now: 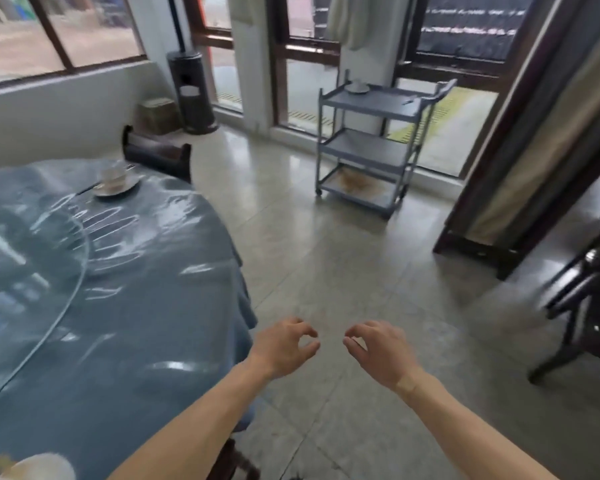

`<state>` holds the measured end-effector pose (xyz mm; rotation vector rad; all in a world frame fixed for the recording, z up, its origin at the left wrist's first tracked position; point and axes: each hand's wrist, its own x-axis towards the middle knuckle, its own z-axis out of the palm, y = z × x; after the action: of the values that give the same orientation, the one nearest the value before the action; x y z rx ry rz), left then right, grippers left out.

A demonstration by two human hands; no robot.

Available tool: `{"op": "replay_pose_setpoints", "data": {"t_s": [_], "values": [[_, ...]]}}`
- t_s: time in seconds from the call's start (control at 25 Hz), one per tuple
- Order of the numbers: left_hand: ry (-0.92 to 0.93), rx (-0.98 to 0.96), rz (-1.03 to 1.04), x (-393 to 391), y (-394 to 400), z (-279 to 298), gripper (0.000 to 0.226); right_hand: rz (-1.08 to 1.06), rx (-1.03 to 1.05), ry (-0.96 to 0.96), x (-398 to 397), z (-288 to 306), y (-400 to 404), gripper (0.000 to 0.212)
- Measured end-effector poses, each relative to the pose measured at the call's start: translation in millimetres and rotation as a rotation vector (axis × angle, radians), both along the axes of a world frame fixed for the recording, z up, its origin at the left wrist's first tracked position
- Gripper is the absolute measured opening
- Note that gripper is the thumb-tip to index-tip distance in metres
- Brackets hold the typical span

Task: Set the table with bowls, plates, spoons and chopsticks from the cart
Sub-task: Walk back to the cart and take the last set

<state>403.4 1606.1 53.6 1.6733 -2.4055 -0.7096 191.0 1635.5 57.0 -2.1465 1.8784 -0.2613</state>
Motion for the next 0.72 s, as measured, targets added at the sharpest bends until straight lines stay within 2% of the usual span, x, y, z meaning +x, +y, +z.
{"op": "replay_pose_setpoints", "data": {"t_s": [0.16,0.4,0.72], "values": [[-0.021,0.018,-0.128,-64.1,-36.9,6.3,0.034,-0.073,-0.007,-0.001,-57.2,4.3,-14.4,0.035],[-0.039,0.014,-0.214,-107.6,-99.7,-0.5,0.034,-0.138,0.029,-0.006,-96.3,1.4,-53.7,0.035],[0.004,0.018,-0.266,-123.1,-250.1,-8.6,0.036,-0.157,0.038,0.065,-115.0,-3.7,-199.9,0.036]]}}
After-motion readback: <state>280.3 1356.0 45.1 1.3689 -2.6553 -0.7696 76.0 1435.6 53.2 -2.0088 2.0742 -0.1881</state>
